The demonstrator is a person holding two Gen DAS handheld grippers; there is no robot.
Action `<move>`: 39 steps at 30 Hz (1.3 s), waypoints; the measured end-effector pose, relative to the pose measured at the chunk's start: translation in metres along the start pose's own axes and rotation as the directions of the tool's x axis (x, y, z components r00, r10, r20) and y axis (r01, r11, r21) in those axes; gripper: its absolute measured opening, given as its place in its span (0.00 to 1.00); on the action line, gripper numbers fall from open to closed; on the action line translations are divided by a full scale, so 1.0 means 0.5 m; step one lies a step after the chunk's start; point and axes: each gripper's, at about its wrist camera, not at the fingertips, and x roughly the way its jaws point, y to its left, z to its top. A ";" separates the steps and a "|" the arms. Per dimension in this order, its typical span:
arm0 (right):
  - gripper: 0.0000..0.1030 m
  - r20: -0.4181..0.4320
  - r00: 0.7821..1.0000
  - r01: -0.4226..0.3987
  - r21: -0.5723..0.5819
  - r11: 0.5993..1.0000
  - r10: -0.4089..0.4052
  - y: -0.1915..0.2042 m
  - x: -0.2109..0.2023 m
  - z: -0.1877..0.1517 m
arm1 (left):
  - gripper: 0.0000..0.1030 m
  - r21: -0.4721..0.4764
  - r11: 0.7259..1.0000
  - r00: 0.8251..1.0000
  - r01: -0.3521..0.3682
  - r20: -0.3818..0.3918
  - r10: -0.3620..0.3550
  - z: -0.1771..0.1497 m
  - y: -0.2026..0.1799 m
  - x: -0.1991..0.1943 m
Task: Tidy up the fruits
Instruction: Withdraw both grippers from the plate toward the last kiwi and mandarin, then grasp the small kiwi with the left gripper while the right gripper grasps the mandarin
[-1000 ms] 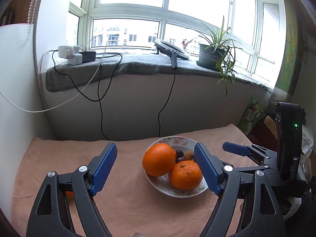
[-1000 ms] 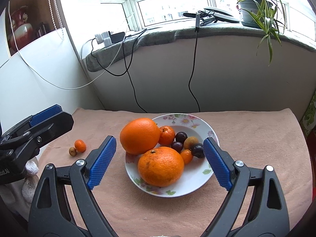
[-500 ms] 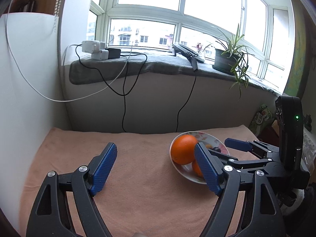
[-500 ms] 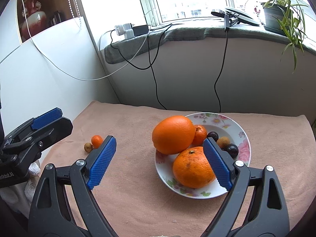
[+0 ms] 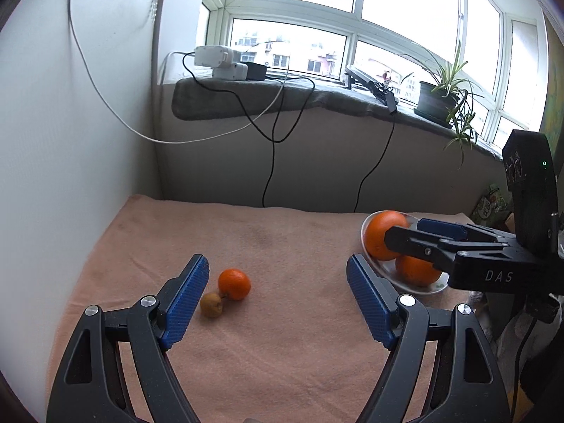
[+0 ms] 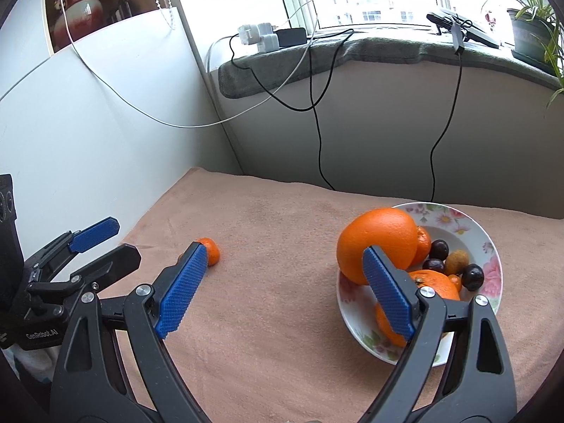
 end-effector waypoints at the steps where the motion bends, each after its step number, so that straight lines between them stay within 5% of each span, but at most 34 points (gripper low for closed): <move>1: 0.89 -0.005 1.000 -0.007 -0.002 1.000 0.007 0.004 0.006 0.001 | 0.78 -0.001 1.000 1.000 -0.005 -0.009 0.005 -0.007 0.008 0.002; 12: 0.89 -0.069 0.993 -0.096 0.006 0.995 0.096 0.045 0.077 0.009 | 0.78 -0.059 0.998 0.995 -0.011 -0.099 0.005 -0.060 0.081 0.042; 19: 0.89 -0.139 0.974 -0.175 0.035 0.984 0.179 0.071 0.138 0.009 | 0.62 -0.082 0.996 0.987 0.017 -0.160 -0.030 -0.075 0.098 0.085; 29: 0.62 -0.236 0.937 -0.248 0.071 0.966 0.258 0.099 0.229 0.002 | 0.44 -0.099 0.995 0.976 0.032 -0.212 -0.052 -0.077 0.123 0.131; 39: 0.55 -0.290 0.918 -0.261 0.073 0.963 0.271 0.121 0.284 -0.009 | 0.35 -0.100 0.995 0.969 0.026 -0.243 -0.049 -0.082 0.132 0.162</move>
